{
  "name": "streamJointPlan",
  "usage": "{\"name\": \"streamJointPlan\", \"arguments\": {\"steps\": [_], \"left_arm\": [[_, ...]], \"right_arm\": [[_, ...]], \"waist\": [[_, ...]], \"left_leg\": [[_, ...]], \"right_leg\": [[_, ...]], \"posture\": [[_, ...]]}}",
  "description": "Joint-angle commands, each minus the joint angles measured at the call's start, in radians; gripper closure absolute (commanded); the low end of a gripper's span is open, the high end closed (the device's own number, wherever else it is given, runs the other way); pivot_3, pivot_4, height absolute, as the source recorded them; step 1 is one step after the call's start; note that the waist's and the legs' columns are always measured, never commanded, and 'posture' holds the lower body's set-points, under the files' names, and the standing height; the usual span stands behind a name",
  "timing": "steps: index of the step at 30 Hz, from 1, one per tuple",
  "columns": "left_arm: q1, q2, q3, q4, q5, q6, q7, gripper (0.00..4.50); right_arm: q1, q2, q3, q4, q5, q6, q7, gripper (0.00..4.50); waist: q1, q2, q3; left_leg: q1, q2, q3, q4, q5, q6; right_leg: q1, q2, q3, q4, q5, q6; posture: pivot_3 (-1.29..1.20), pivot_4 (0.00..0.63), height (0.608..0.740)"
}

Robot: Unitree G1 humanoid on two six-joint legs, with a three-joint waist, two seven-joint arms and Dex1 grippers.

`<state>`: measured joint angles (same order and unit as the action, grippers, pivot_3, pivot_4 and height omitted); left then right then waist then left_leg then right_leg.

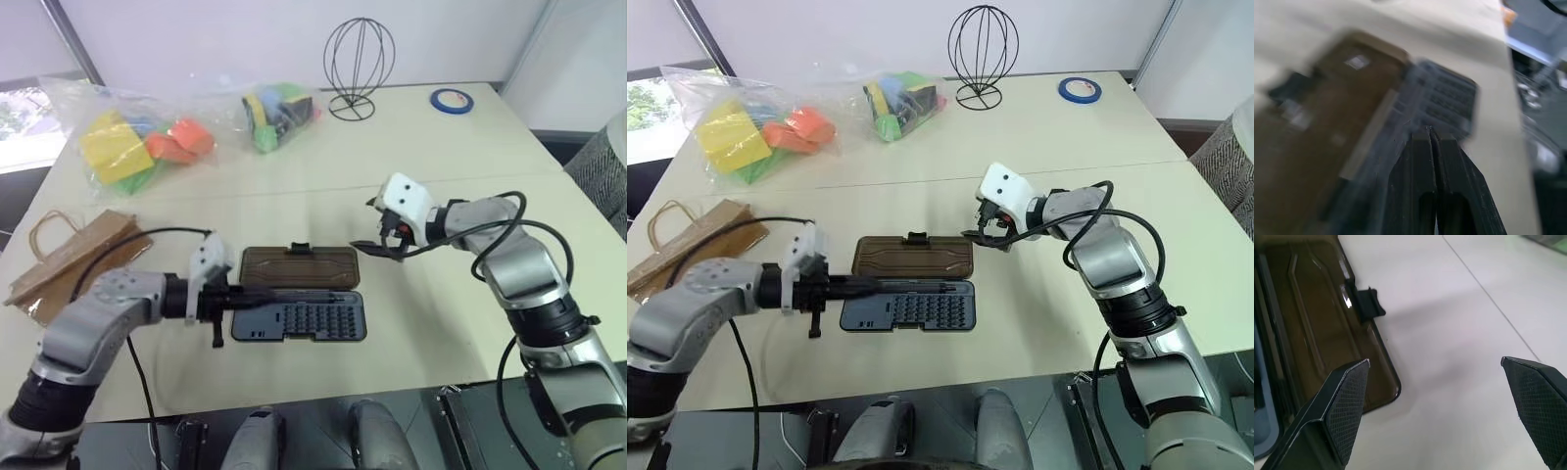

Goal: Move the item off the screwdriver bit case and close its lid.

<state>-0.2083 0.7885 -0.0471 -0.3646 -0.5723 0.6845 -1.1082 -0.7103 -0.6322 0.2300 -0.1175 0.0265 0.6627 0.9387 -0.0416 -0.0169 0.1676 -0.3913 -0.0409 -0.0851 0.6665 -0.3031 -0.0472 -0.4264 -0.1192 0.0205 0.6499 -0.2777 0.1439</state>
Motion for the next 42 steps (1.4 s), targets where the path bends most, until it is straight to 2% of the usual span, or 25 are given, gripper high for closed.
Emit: {"name": "streamJointPlan", "arguments": {"steps": [1, 10, 16, 20, 28, 35, 36, 37, 39, 42], "left_arm": [[0.02, 0.033, -0.056, 0.038, 0.084, -0.094, -0.04, 4.41], [0.008, -0.005, -0.118, 0.186, 0.219, -0.26, -0.025, 4.41], [0.024, -0.012, -0.131, 0.206, 0.253, -0.302, -0.02, 4.41], [0.03, -0.015, -0.132, 0.223, 0.265, -0.323, -0.012, 4.41], [0.035, -0.019, -0.131, 0.214, 0.266, -0.327, 0.007, 4.41], [0.045, -0.013, -0.127, 0.195, 0.267, -0.325, 0.022, 4.41], [0.045, -0.013, -0.126, 0.195, 0.267, -0.325, 0.023, 4.5], [0.046, -0.013, -0.124, 0.193, 0.267, -0.325, 0.024, 4.5], [0.045, -0.013, -0.123, 0.193, 0.268, -0.325, 0.026, 4.5], [0.045, -0.013, -0.122, 0.191, 0.268, -0.326, 0.03, 4.5]], "right_arm": [[-0.036, 0.014, 0.022, 0.032, -0.006, -0.045, 0.001, 0.0], [-0.093, 0.037, 0.087, 0.106, -0.024, -0.097, 0.032, 0.0], [-0.11, 0.05, 0.114, 0.124, -0.012, -0.092, 0.078, 0.0], [-0.143, 0.101, 0.136, 0.184, -0.015, -0.054, 0.081, 0.0], [-0.249, 0.227, 0.11, 0.509, -0.021, -0.075, 0.031, 0.0], [-0.244, 0.231, 0.135, 0.64, -0.045, -0.146, 0.047, 0.0], [-0.24, 0.232, 0.136, 0.647, -0.048, -0.152, 0.046, 0.54], [-0.234, 0.232, 0.137, 0.649, -0.051, -0.156, 0.047, 0.82], [-0.225, 0.234, 0.138, 0.651, -0.057, -0.167, 0.048, 1.7], [-0.209, 0.234, 0.145, 0.641, -0.064, -0.171, 0.055, 3.23]], "waist": [[0.0, 0.0, 0.0], [0.0, 0.0, 0.0], [-0.001, 0.001, 0.0], [-0.002, 0.002, -0.001], [-0.002, 0.002, -0.002], [-0.004, 0.003, -0.002], [-0.004, 0.003, -0.002], [-0.004, 0.004, -0.002], [-0.004, 0.004, -0.003], [-0.004, 0.004, -0.003]], "left_leg": [[0.0, 0.0, 0.0, 0.0, 0.0, 0.0], [0.0, 0.0, 0.0, 0.0, 0.0, 0.0], [0.0, 0.0, 0.0, 0.0, 0.0, 0.0], [0.001, 0.0, 0.0, 0.0, 0.0, 0.0], [0.001, 0.0, 0.0, 0.0, 0.0, 0.0], [0.001, 0.0, 0.0, 0.0, 0.0, 0.0], [0.002, 0.0, 0.0, 0.0, 0.0, 0.0], [0.002, 0.0, 0.0, 0.0, 0.0, 0.0], [0.002, 0.0, 0.0, 0.0, 0.0, 0.0], [0.003, 0.0, 0.0, 0.0, 0.0, 0.0]], "right_leg": [[0.0, 0.0, 0.0, 0.0, 0.0, 0.0], [0.0, 0.0, 0.0, 0.0, 0.0, 0.0], [0.0, 0.0, 0.0, 0.0, 0.0, 0.0], [0.0, 0.0, 0.0, 0.0, 0.0, 0.0], [0.001, 0.0, 0.0, 0.001, 0.0, 0.0], [0.001, 0.0, 0.0, 0.001, 0.0, 0.0], [0.001, 0.0, 0.0, 0.001, 0.0, 0.0], [0.001, 0.0, 0.0, 0.001, 0.0, 0.0], [0.001, 0.0, 0.0, 0.001, 0.0, 0.0], [0.002, 0.0, 0.0, 0.001, 0.0, 0.0]], "posture": [[0.0, 0.15, 0.74], [0.0, 0.15, 0.74], [0.0, 0.15, 0.74], [0.0, 0.15, 0.74], [0.0, 0.15, 0.74], [0.0, 0.15, 0.74], [0.0, 0.15, 0.74], [0.0, 0.15, 0.74], [0.0, 0.15, 0.74], [0.0, 0.15, 0.74]]}}
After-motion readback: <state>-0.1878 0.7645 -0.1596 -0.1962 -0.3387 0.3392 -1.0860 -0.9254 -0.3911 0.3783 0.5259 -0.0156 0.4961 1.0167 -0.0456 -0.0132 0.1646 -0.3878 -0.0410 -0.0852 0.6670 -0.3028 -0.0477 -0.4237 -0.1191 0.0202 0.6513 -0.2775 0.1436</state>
